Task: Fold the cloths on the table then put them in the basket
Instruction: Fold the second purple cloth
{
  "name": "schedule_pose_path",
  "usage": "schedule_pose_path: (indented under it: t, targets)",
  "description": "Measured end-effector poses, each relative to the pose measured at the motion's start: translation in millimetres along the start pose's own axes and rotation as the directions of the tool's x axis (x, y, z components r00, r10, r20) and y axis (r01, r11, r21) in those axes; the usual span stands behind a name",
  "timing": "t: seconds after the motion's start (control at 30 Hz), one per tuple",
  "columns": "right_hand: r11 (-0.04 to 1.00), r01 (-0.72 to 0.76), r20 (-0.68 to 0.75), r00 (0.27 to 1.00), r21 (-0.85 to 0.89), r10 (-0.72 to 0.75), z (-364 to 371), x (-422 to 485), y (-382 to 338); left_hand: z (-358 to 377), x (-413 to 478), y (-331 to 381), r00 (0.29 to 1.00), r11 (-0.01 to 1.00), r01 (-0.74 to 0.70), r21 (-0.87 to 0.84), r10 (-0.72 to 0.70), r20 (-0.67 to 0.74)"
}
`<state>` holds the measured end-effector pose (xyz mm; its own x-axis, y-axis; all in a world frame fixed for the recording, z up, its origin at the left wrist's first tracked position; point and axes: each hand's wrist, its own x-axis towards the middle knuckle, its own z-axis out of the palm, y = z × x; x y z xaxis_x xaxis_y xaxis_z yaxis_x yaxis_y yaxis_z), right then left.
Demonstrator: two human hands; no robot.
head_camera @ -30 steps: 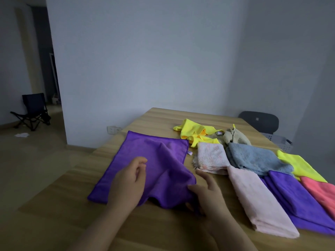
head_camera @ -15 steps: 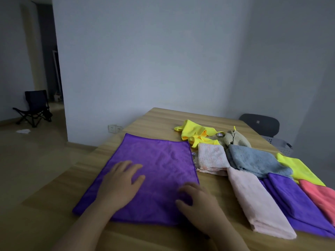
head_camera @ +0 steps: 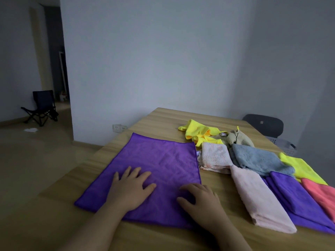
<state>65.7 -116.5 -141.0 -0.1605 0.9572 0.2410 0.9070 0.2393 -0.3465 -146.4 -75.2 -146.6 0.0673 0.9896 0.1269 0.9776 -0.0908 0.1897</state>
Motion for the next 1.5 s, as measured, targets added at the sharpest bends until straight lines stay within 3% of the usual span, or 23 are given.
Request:
schedule_pose_path:
  t: [0.07, 0.13, 0.17, 0.2, 0.27, 0.37, 0.5, 0.57, 0.7, 0.87, 1.03, 1.2, 1.33, 1.4, 1.5]
  targets:
    - [0.997, 0.014, -0.106, 0.994, 0.073, -0.006, -1, -5, -1, -7, -12, 1, 0.957, 0.994, -0.100, -0.033, 0.087, -0.278]
    - [0.980, 0.076, -0.194, 0.980, 0.185, -0.040, -5, -14, -3, -11, -27, -3, 0.817, 0.969, -0.247, -0.001, 0.208, -0.538]
    - [0.968, 0.115, -0.200, 0.977, 0.223, -0.070, -6, -17, -4, -13, -34, -4, 0.772, 0.959, -0.284, 0.027, 0.245, -0.586]
    - [0.964, 0.150, -0.165, 0.980, 0.220, -0.115, -8, -25, -7, -16, -45, -7, 0.784, 0.955, -0.292, 0.045, 0.266, -0.560]
    - [0.974, 0.191, -0.008, 0.981, 0.118, -0.192, -6, -35, -12, -17, -59, -12, 0.884, 0.965, -0.261, 0.017, 0.246, -0.399]
    - [0.981, 0.180, 0.122, 0.975, 0.071, -0.188, -9, -49, -13, -20, -77, -24, 0.967, 0.974, -0.213, -0.075, 0.200, -0.157]
    - [0.976, 0.203, 0.200, 0.956, 0.084, -0.216, -14, -65, -12, -28, -94, -35, 0.944, 0.967, -0.255, -0.023, 0.254, 0.210]
    - [0.975, 0.217, 0.180, 0.958, 0.056, -0.224, -15, -71, -13, -26, -100, -38, 0.937, 0.960, -0.280, 0.031, 0.266, 0.228]
    - [0.975, 0.222, 0.016, 0.975, -0.010, -0.222, -17, -81, -18, -26, -110, -42, 0.933, 0.934, -0.358, 0.000, 0.358, -0.025]
    - [0.987, 0.164, -0.060, 0.985, 0.003, -0.163, -18, -90, -21, -30, -116, -40, 0.919, 0.917, -0.391, -0.075, 0.394, 0.022]
    - [0.990, 0.069, -0.088, 0.994, 0.126, -0.058, -20, -90, -20, -29, -121, -37, 0.936, 0.934, -0.350, -0.070, 0.346, -0.060]
    - [0.887, -0.150, -0.177, 0.952, 0.437, 0.248, -24, -87, -12, -31, -123, -38, 0.950, 0.983, -0.175, -0.055, 0.154, -0.272]
    - [0.779, -0.228, -0.225, 0.877, 0.585, 0.425, -25, -85, -6, -31, -119, -46, 0.929, 0.962, -0.082, -0.260, -0.021, -0.369]
    - [0.780, -0.245, -0.237, 0.863, 0.576, 0.446, -25, -84, -6, -30, -115, -48, 0.924, 0.872, -0.075, -0.484, -0.122, -0.363]
    - [0.784, -0.287, -0.216, 0.858, 0.550, 0.466, -24, -83, -6, -31, -109, -56, 0.902, 0.570, -0.042, -0.821, -0.332, -0.277]
